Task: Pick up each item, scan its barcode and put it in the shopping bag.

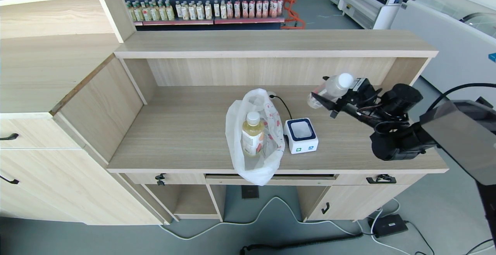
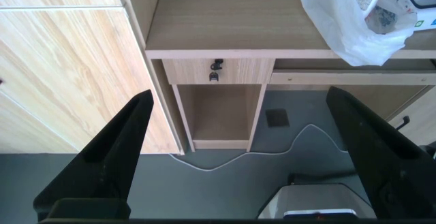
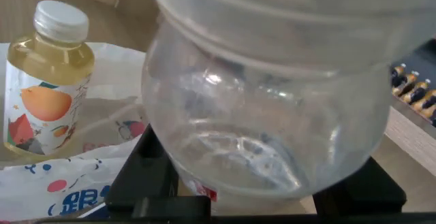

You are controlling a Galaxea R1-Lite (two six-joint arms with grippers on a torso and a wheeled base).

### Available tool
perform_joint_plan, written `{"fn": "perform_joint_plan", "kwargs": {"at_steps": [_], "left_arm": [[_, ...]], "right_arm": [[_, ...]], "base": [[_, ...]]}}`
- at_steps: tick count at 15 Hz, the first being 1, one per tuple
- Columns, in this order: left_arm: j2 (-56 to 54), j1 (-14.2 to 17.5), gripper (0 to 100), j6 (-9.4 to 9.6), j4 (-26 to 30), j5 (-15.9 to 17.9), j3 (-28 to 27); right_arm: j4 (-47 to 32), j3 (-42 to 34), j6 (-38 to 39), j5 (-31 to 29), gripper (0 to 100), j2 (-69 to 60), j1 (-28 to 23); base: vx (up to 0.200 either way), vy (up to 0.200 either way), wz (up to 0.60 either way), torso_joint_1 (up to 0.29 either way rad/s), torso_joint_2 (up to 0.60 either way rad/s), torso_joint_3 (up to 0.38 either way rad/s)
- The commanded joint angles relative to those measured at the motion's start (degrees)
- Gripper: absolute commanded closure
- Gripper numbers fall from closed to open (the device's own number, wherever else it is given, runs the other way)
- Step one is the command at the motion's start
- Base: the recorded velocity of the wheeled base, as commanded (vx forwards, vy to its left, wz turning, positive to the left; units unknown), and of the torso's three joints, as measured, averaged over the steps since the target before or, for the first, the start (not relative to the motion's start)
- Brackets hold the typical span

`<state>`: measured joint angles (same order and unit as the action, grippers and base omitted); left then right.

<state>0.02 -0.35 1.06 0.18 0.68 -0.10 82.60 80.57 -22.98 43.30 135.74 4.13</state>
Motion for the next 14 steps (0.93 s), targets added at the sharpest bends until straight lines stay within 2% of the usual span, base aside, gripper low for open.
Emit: {"fn": "perform_joint_plan", "kwargs": {"at_steps": [1,2,3,4,6,8,11,13,14], "left_arm": [[0.0,0.0,0,-0.01,0.0,0.0,0.0],[0.0,0.0,0,-0.01,0.0,0.0,0.0],[0.0,0.0,0,-0.01,0.0,0.0,0.0],[0.0,0.0,0,-0.01,0.0,0.0,0.0],[0.0,0.0,0,-0.01,0.0,0.0,0.0],[0.0,0.0,0,0.08,0.0,0.0,0.0],[0.0,0.0,0,-0.01,0.0,0.0,0.0],[0.0,0.0,0,-0.01,0.0,0.0,0.0],[0.0,0.0,0,-0.01,0.0,0.0,0.0]], "right_arm": [[-6.2,-14.9,9.8,-19.3,100,-17.5,-3.8],[-10.7,-19.1,11.4,-27.1,100,-21.7,-4.6],[-13.0,-24.6,11.2,-32.4,100,-25.7,-5.7],[-12.6,-30.6,11.0,-34.5,100,-29.0,-7.1],[-9.7,-41.5,8.0,-35.0,100,-35.1,-9.8],[-9.9,-43.8,6.9,-36.2,100,-39.3,-10.3],[-9.8,-44.0,6.6,-45.4,100,-40.6,-9.8],[-10.0,-43.9,6.6,-46.7,100,-41.3,-9.8],[-9.6,-43.7,6.7,-46.4,100,-41.4,-9.8]], "base": [[0.0,0.0,0.0,0.0,0.0,0.0],[0.0,0.0,0.0,0.0,0.0,0.0],[0.0,0.0,0.0,0.0,0.0,0.0],[0.0,0.0,0.0,0.0,0.0,0.0],[0.0,0.0,0.0,0.0,0.0,0.0],[0.0,0.0,0.0,0.0,0.0,0.0],[0.0,0.0,0.0,0.0,0.0,0.0],[0.0,0.0,0.0,0.0,0.0,0.0],[0.0,0.0,0.6,0.002,0.0,0.007]]}}
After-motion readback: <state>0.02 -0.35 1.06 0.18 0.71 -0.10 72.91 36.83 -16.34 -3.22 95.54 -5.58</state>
